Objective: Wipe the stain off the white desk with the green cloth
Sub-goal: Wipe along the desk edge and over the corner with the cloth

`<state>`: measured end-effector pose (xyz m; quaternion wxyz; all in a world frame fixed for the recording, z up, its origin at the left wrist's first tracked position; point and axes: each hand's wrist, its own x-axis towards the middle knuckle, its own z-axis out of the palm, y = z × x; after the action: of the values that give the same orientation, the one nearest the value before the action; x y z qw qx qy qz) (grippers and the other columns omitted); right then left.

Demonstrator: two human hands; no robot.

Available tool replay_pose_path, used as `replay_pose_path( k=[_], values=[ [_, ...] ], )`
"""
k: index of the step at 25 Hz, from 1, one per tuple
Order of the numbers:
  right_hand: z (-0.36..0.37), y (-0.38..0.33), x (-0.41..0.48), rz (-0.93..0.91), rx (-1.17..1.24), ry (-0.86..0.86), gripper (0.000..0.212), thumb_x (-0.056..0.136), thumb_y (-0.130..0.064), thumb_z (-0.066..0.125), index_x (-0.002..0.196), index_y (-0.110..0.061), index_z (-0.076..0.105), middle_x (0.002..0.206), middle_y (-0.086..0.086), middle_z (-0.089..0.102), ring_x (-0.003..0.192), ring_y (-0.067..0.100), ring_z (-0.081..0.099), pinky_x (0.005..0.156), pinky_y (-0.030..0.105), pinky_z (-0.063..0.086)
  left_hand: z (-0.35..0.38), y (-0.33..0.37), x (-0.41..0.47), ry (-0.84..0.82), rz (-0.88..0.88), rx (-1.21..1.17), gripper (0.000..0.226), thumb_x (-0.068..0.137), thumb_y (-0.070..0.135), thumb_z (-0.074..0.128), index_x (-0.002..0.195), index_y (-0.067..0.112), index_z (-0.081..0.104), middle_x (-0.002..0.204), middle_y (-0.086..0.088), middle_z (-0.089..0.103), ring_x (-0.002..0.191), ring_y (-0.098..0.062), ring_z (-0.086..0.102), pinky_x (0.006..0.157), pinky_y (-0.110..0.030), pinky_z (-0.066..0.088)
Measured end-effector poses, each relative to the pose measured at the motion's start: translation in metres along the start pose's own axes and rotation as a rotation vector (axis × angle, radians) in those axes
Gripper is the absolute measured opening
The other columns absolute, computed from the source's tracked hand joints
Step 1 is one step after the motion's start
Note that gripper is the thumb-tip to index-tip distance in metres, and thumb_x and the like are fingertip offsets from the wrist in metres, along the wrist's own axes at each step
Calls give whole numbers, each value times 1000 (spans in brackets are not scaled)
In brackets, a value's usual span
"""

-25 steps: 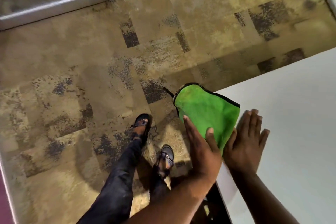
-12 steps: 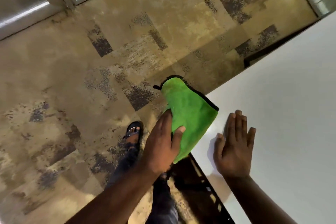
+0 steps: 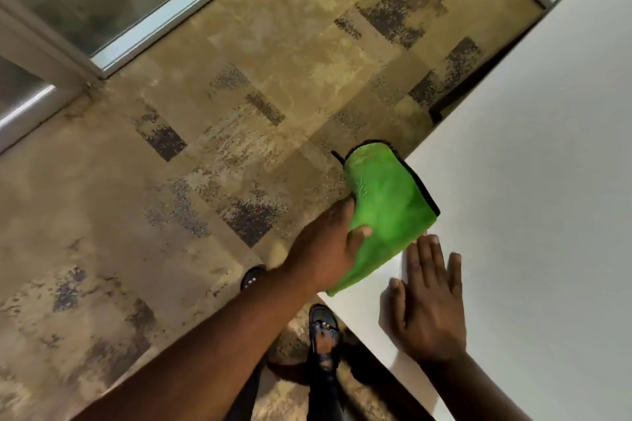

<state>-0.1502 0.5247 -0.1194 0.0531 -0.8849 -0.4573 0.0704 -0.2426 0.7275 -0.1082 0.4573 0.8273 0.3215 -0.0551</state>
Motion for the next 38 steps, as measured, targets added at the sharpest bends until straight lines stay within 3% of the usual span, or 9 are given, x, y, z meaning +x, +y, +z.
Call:
replay_pose_path(
  k=[4, 9, 13, 20, 26, 29, 34, 38],
  values=[
    [3, 0, 1, -5, 20, 9, 69, 99, -36, 35, 157, 1, 39, 170, 19, 26, 161, 32, 19, 127, 64, 17, -4, -22, -28, -49, -49, -38, 55, 106, 41, 52, 153, 13, 43, 145, -10, 60, 129, -31, 59, 102, -41, 50],
    [-1, 1, 4, -3, 36, -11, 72, 98, -36, 38, 162, -4, 28, 172, 15, 23, 161, 31, 17, 127, 63, 16, 5, 36, 76, -34, -34, 44, 45, 108, 41, 47, 137, 6, 50, 133, -19, 62, 117, -41, 61, 91, -43, 48],
    [-3, -1, 4, 2, 47, -23, 71, 100, -39, 34, 163, -7, 27, 173, 14, 22, 161, 32, 18, 127, 64, 17, 7, 68, 134, -48, 30, 33, 46, 108, 40, 48, 138, 5, 48, 135, -19, 61, 120, -41, 61, 96, -45, 50],
    [0, 3, 4, -26, 61, -12, 75, 97, -36, 40, 164, -7, 23, 173, 15, 22, 161, 32, 19, 125, 66, 19, 1, 7, 15, -36, -52, -4, 60, 105, 47, 48, 155, 15, 40, 147, -11, 59, 130, -32, 59, 101, -39, 50],
    [4, 6, 3, -24, 85, 1, 76, 98, -37, 42, 165, -8, 22, 174, 12, 19, 161, 31, 18, 126, 65, 18, 6, 81, 141, -49, -21, -41, 46, 107, 40, 52, 140, 9, 48, 137, -17, 63, 123, -39, 61, 99, -42, 51],
    [4, 6, 3, -23, 84, 6, 76, 97, -37, 44, 165, -9, 22, 174, 11, 18, 162, 30, 17, 126, 65, 19, 8, 100, 175, -39, 14, -85, 48, 108, 39, 51, 145, 9, 46, 141, -17, 61, 127, -39, 59, 102, -42, 51],
    [6, 6, 2, -33, 74, 15, 79, 96, -37, 46, 165, -8, 21, 175, 11, 17, 162, 30, 17, 126, 64, 18, 11, 55, 98, 61, 82, -89, 55, 106, 35, 55, 156, 16, 41, 152, -10, 56, 135, -31, 56, 105, -37, 48],
    [3, 5, 2, -31, 59, 22, 77, 97, -37, 44, 165, -7, 21, 174, 13, 19, 162, 30, 17, 125, 65, 20, 19, 47, 91, 70, 31, 72, 67, 105, 46, 51, 160, 12, 31, 157, -13, 48, 136, -36, 53, 102, -45, 51]
  ],
)
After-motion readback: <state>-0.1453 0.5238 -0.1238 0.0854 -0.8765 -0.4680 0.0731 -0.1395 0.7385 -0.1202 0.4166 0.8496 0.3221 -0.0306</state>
